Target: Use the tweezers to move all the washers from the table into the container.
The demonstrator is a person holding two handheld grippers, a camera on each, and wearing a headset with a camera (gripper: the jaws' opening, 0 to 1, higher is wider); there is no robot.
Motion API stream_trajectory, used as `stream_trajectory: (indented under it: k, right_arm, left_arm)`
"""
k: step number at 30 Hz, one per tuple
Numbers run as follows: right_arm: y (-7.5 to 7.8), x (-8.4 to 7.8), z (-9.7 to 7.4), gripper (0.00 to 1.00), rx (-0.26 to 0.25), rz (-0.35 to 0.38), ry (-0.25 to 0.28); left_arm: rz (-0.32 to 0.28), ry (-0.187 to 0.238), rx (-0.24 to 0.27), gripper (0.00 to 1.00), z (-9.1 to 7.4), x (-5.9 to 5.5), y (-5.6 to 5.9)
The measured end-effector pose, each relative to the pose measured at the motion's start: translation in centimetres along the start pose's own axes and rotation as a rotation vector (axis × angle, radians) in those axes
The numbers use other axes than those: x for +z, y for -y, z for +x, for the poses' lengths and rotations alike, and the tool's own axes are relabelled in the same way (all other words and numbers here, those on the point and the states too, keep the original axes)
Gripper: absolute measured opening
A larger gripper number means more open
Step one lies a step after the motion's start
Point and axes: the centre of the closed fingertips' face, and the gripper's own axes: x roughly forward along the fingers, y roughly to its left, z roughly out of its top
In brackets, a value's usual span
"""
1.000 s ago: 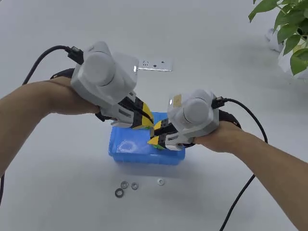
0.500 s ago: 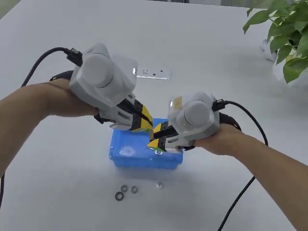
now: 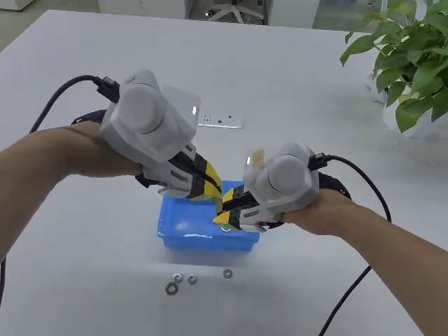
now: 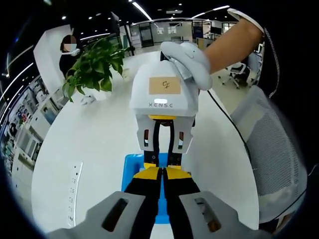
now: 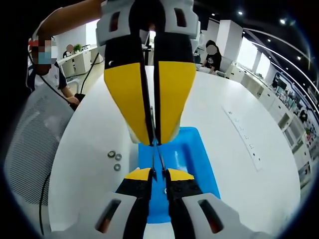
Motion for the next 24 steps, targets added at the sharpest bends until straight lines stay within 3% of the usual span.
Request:
stream_trajectory:
  k: [12,24]
  right_arm:
    - [-1.8,-0.3,-0.7,0.13,-0.009,0.008,0.002]
    - [-3.7,-1.4,-0.4,0.13,0.001,0.014,-0.009]
  left_arm:
    - [0.014,-0.003,-0.014,0.06,0.1,0.6,1.9]
    - [0.019,-0.005,-0.041,0.06,1.0,0.3,3.5]
